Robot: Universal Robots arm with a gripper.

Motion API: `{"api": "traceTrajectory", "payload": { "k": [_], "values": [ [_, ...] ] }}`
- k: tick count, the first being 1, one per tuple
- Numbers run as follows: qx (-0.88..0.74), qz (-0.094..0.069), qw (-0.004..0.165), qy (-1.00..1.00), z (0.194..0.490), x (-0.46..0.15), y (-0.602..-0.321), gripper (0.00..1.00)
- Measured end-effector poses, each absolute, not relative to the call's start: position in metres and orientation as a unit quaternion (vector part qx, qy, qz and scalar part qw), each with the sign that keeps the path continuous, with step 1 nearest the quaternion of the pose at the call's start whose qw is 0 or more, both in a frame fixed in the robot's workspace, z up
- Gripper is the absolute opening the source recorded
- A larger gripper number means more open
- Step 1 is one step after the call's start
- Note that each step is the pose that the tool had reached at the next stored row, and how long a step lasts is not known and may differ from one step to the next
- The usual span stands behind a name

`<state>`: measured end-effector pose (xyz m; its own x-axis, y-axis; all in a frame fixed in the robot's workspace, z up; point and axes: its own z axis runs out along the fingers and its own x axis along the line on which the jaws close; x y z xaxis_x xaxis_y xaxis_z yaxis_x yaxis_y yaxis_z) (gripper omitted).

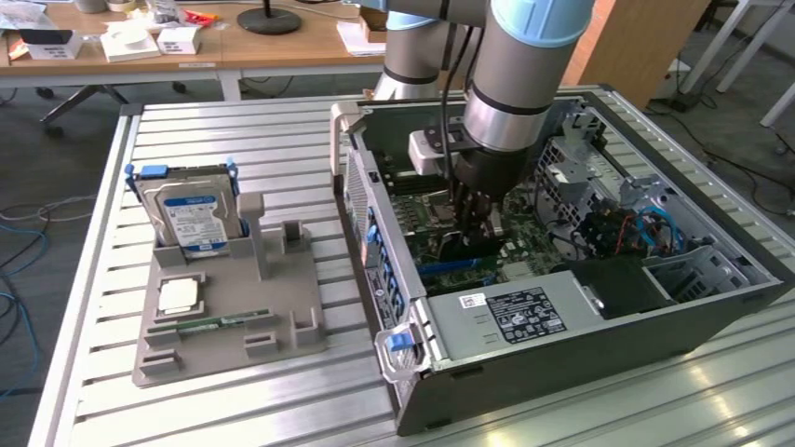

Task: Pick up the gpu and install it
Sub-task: 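Insert the gpu into the slot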

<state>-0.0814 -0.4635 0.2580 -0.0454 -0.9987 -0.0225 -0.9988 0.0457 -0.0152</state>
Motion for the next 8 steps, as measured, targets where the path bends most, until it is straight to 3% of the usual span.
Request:
{"api": "traceTrajectory", "payload": {
  "k": [8],
  "values": [
    [-0.691,0.002,0.013,0.723,0.2551,-0.0814,-0.4635,0.26]
  ]
}}
